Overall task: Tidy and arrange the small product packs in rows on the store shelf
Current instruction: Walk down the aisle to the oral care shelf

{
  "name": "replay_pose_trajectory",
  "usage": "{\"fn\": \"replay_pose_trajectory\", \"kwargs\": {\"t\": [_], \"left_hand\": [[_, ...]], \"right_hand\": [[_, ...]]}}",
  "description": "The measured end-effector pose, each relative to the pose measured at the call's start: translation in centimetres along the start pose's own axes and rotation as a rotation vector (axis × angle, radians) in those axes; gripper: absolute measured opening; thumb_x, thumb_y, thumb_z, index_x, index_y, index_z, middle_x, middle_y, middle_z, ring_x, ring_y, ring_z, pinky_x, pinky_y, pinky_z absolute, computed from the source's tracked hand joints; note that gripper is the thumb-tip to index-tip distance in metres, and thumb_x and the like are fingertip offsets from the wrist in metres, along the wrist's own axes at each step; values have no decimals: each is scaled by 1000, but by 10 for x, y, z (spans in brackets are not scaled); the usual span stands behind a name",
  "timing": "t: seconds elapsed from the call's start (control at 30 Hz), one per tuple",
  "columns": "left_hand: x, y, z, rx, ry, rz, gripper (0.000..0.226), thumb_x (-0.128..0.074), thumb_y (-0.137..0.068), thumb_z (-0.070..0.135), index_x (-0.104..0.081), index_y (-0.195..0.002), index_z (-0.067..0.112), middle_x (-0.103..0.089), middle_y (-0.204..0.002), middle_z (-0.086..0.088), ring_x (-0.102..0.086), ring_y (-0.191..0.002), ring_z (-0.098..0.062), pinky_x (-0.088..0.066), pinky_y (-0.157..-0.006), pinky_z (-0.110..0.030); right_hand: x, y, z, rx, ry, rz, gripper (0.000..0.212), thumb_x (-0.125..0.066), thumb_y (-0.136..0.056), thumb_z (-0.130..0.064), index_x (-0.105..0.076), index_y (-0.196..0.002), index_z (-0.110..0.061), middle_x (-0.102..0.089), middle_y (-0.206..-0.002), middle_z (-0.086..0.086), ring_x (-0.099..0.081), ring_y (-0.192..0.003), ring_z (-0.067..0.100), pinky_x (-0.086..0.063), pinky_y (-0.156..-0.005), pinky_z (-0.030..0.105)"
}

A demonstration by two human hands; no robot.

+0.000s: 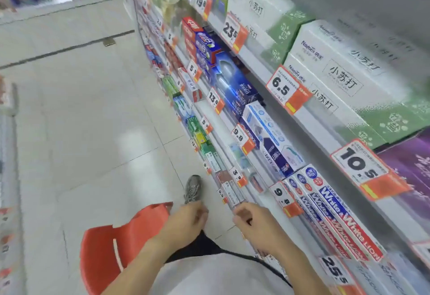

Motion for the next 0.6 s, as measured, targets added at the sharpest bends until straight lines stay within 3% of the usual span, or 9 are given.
{"fn": "replay_pose_trajectory", "kwargs": {"t": [0.17, 0.33, 0.5, 0.6], "left_hand": [[42, -91, 4, -194, -109, -190, 16, -45, -94, 32, -60, -96, 29, -61, -80, 20, -57, -73, -6, -49, -72, -25], [61, -147, 9, -373, -243, -306, 13, -44, -93, 34, -55, -87, 33, -66, -84, 13, -60, -76, -7, -53, -73, -29], [55, -157, 21, -492, -268, -278, 18, -50, -93, 27, -65, -85, 22, -68, -79, 5, -61, -71, -11, -50, -68, -27], [34, -158, 8, -547, -248, -279, 13, -54, -93, 23, -65, -86, 23, -61, -70, 12, -61, -68, -10, -49, -67, -24]], "right_hand": [[7, -38, -14, -167, -146, 192, 15, -60, -95, -37, -67, -107, -31, -68, -97, -20, -62, -91, -8, -46, -77, 7], [-5, -49, -25, -267, -262, 362, 15, -60, -96, -37, -66, -105, -28, -68, -98, -18, -62, -91, -4, -43, -73, 6], [-37, -47, -14, -325, -371, 547, 7, -64, -93, -34, -67, -96, -29, -70, -93, -14, -63, -87, -1, -42, -72, 10], [-60, -51, 2, -354, -421, 674, 2, -66, -91, -29, -66, -91, -30, -68, -84, -16, -62, -81, -3, -42, -68, 10]]}}
Point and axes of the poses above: each hand's wrist, its own y-axis away from the middle knuckle, its own x-axis out of the back of the hand, z = x × y, the point moved 3 cm from there along -y, towards the middle knuckle
